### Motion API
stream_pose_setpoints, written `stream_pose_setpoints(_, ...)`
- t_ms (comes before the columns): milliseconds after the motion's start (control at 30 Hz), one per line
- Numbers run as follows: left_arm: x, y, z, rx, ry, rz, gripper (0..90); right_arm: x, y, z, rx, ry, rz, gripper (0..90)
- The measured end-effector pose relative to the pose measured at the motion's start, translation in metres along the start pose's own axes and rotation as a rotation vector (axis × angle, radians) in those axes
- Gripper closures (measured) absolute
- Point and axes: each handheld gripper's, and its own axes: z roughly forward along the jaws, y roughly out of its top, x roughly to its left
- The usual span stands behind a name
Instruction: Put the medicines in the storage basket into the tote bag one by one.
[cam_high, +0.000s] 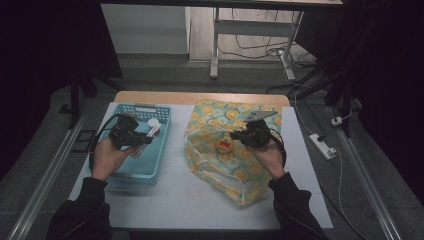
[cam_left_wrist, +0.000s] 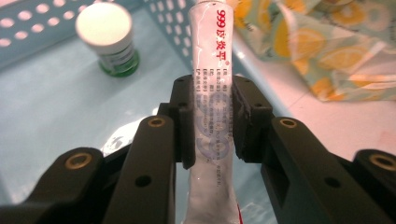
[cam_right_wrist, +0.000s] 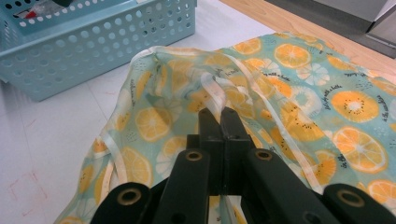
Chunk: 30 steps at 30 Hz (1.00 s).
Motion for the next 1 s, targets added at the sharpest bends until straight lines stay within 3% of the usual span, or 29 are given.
stream_pose_setpoints(700,-0.058,0.024,0.017,-0.016,-0.123,0.120,72.2,0.001,0.003,-0.004,-0.022,-0.004,-0.004,90.0)
stream_pose_setpoints(1000,-0.075,0.039,0.027,-0.015,-0.166,0.152,72.3,0.000,0.003,-0.006,-0.032,-0.007,-0.001,90.0)
